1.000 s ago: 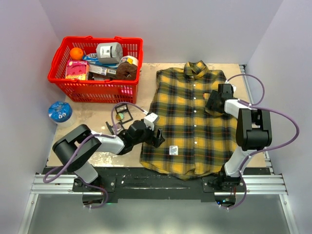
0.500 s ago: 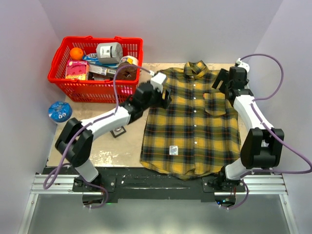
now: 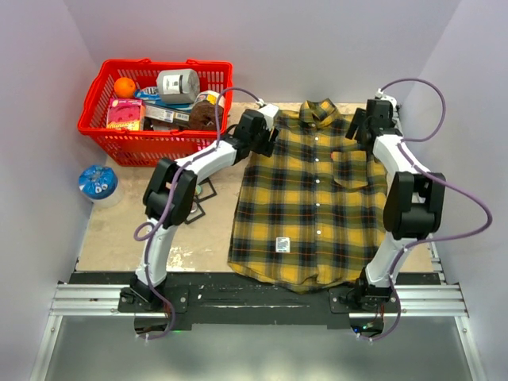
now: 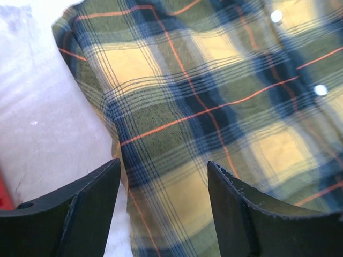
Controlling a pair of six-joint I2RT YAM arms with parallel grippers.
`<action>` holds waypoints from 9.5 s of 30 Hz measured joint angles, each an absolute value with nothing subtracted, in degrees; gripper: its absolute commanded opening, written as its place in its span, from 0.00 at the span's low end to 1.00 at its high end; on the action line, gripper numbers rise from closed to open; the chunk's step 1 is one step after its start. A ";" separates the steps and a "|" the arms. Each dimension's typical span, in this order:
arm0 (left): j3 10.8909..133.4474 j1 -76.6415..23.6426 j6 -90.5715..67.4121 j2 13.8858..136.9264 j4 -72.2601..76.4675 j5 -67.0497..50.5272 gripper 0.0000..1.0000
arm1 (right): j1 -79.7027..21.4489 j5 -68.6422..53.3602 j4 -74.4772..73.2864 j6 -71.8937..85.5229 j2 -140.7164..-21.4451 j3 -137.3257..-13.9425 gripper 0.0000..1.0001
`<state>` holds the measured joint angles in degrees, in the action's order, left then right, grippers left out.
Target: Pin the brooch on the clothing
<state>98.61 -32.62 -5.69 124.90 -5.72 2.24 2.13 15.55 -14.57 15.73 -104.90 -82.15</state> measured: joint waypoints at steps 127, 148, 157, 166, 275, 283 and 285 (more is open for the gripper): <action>57.01 -22.74 2.68 70.11 -15.62 1.67 0.82 | -34.68 13.78 -5.69 25.15 -71.94 -54.30 0.71; 57.10 -18.55 2.04 88.62 -20.32 11.94 0.72 | -34.76 17.37 -7.64 28.29 -54.06 -53.28 0.72; 56.55 -16.51 0.91 88.97 -18.98 7.64 0.70 | -34.76 18.57 -9.76 28.29 -52.80 -52.95 0.73; 55.27 -16.51 -1.37 88.90 -16.03 5.63 0.66 | -34.76 18.59 -9.87 28.29 -52.47 -52.45 0.73; 39.48 -12.38 -18.48 91.42 10.20 2.28 0.35 | -34.76 18.46 -11.62 28.53 -45.36 -50.39 0.75; 38.35 -12.38 -18.79 85.73 9.69 1.67 0.35 | -34.76 18.48 -11.68 28.53 -45.32 -50.39 0.75; 37.93 -12.38 -19.11 83.90 9.28 1.39 0.34 | -34.76 18.50 -11.66 28.53 -45.30 -50.39 0.75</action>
